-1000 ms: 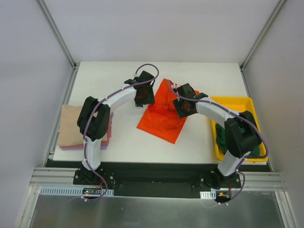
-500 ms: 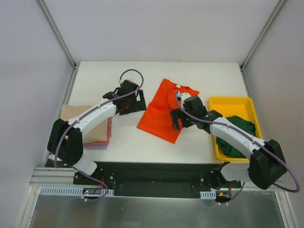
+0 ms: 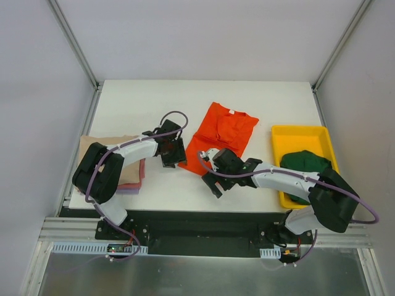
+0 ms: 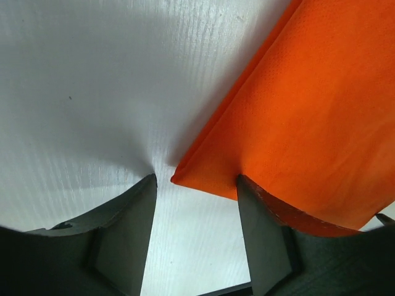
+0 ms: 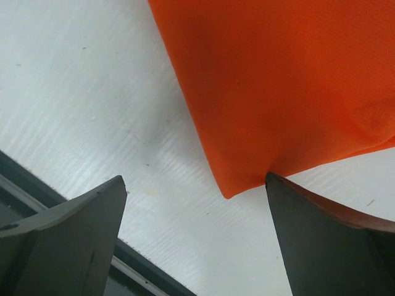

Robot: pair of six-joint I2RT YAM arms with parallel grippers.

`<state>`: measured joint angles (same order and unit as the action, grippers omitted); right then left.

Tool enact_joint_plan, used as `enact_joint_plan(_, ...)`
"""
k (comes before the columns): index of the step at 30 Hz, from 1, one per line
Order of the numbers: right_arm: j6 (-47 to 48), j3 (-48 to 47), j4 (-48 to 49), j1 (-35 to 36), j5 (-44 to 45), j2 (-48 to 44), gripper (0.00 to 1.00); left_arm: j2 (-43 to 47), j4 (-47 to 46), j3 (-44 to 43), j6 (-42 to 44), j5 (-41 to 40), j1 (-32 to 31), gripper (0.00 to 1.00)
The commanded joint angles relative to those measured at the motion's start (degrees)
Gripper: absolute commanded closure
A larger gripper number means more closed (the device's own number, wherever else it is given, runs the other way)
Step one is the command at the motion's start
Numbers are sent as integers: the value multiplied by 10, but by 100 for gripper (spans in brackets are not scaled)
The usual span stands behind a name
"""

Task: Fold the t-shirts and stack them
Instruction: Fold the folded rectangular tshirt in 1/3 of the way, then grab one side of the 2/3 rectangular tshirt with both arms

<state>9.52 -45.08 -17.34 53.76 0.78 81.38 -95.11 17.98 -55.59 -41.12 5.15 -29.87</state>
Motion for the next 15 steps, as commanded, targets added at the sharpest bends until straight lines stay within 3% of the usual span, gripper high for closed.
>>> enact_joint_plan(1,9,-30,-3,-1,46,11,3,-16,-17,0,-15,21,7,49)
enact_joint_plan(3,17,-29,-3,-1,41,11,3,-22,-21,8,-16,17,7,53)
enact_joint_plan(9,71,-25,-9,13,47,11,1,-38,-34,18,-20,29,7,80)
enact_joint_plan(15,84,-49,-28,20,57,50,17,-42,-33,17,-19,31,8,93)
